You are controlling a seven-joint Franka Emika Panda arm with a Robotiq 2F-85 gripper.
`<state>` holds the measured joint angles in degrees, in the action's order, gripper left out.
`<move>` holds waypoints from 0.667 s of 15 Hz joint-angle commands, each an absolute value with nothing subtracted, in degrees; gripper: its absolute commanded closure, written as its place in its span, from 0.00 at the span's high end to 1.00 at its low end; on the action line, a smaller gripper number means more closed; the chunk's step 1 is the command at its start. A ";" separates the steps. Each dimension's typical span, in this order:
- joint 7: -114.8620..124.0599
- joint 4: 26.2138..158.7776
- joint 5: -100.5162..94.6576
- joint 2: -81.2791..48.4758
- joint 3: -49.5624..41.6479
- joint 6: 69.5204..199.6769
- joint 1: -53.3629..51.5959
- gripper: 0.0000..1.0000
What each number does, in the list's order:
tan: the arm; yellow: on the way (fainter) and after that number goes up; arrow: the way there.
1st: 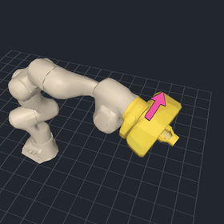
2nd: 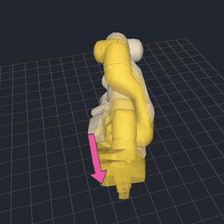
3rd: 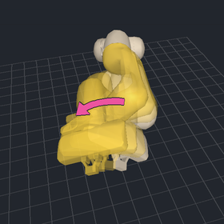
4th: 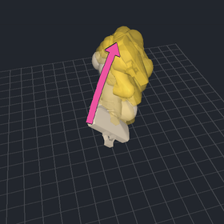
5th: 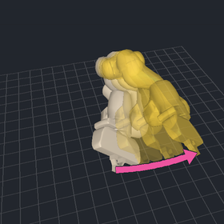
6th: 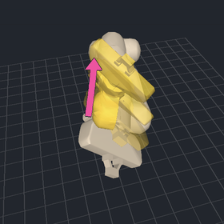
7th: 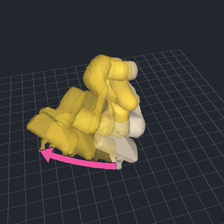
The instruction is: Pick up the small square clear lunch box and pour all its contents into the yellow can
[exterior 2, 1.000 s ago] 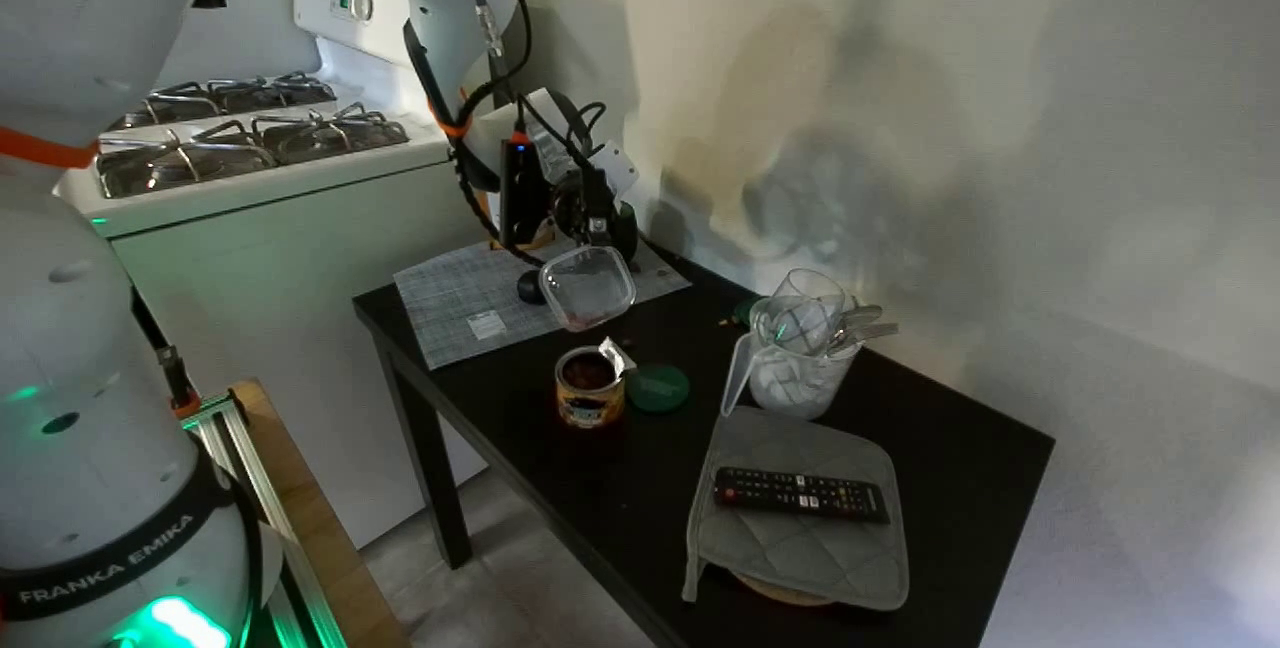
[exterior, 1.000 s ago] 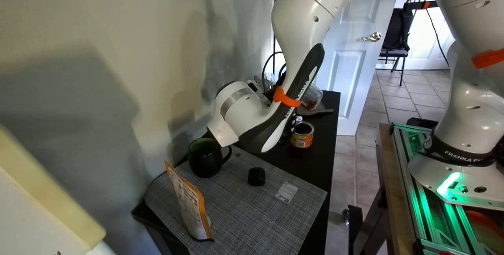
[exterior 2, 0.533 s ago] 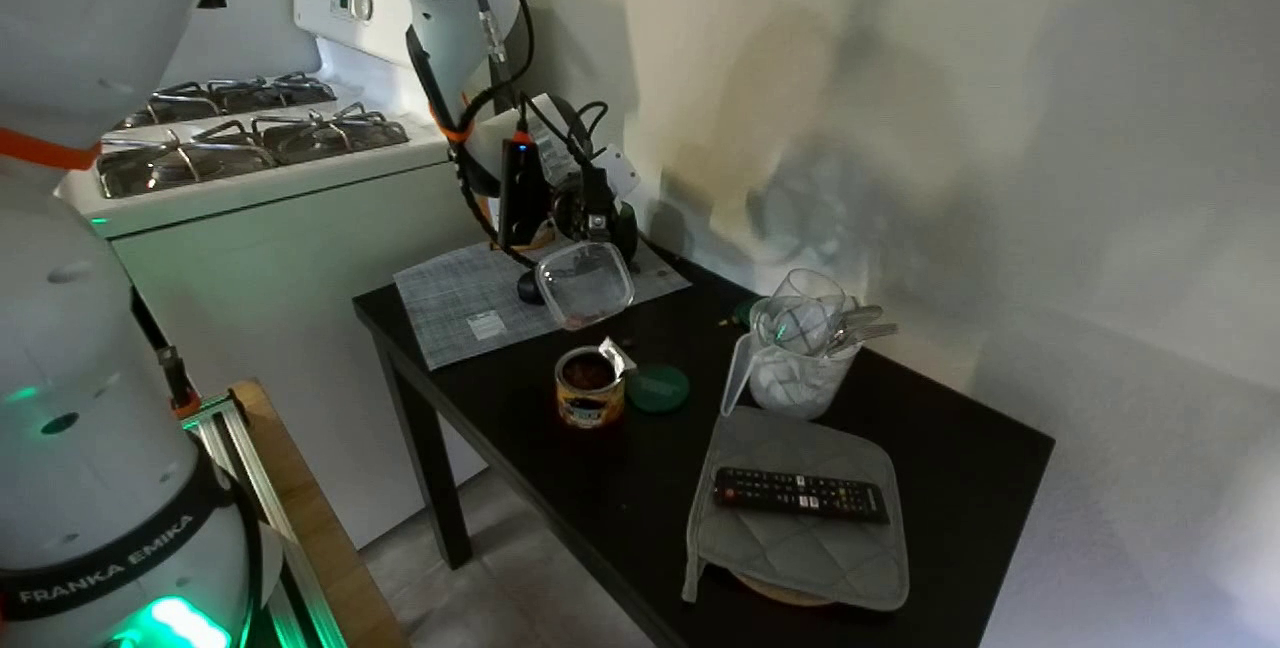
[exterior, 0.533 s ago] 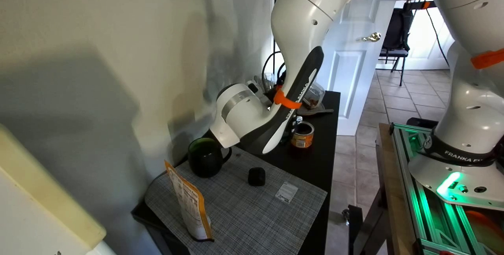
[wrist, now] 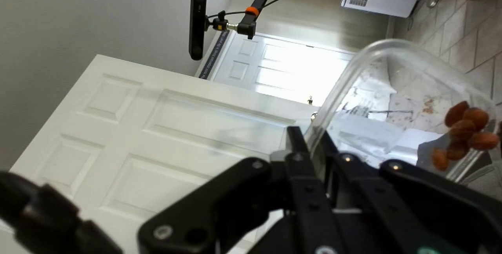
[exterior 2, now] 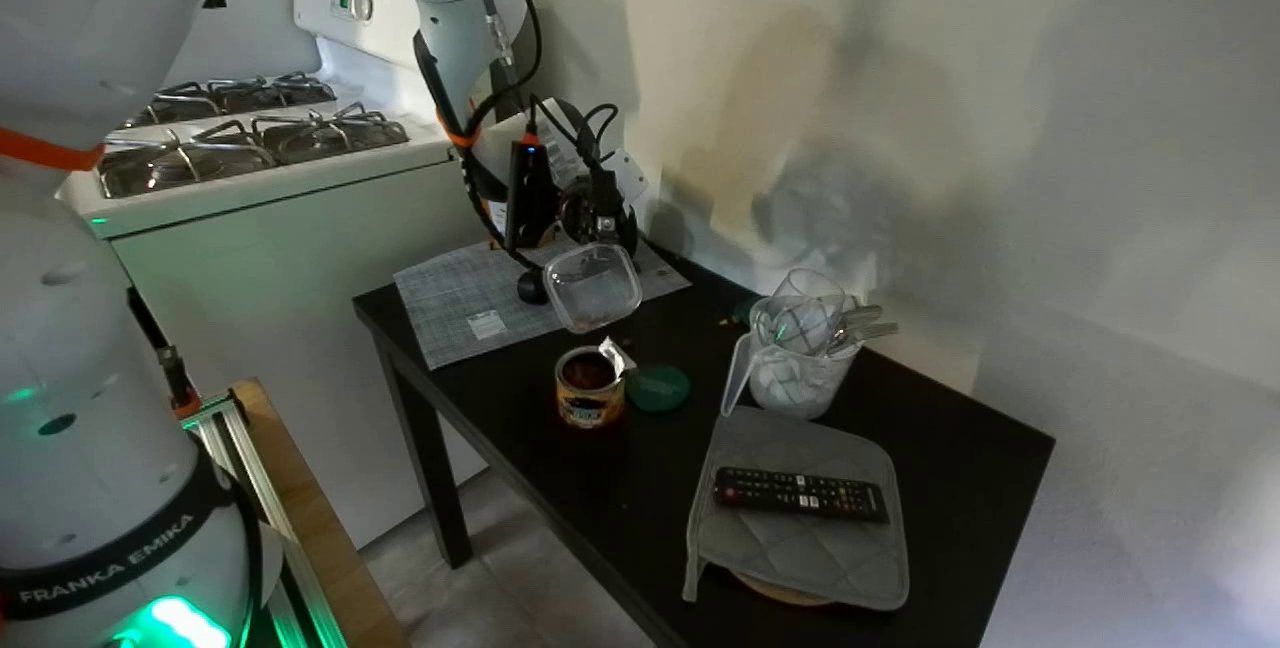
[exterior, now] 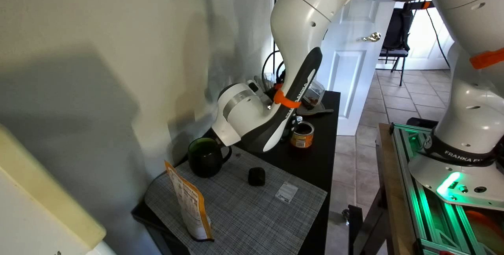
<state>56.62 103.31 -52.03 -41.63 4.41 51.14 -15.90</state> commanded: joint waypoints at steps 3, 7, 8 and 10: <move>54.44 101.69 -54.09 -43.40 4.39 47.97 -15.48 0.03; 52.29 101.24 -55.10 -44.50 4.19 47.04 -16.21 0.03; 51.99 101.04 -55.14 -44.69 3.91 47.13 -16.46 0.03; 52.12 100.54 -54.92 -44.84 3.83 48.07 -16.44 0.03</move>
<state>53.58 102.49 -53.93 -43.23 4.19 48.84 -15.84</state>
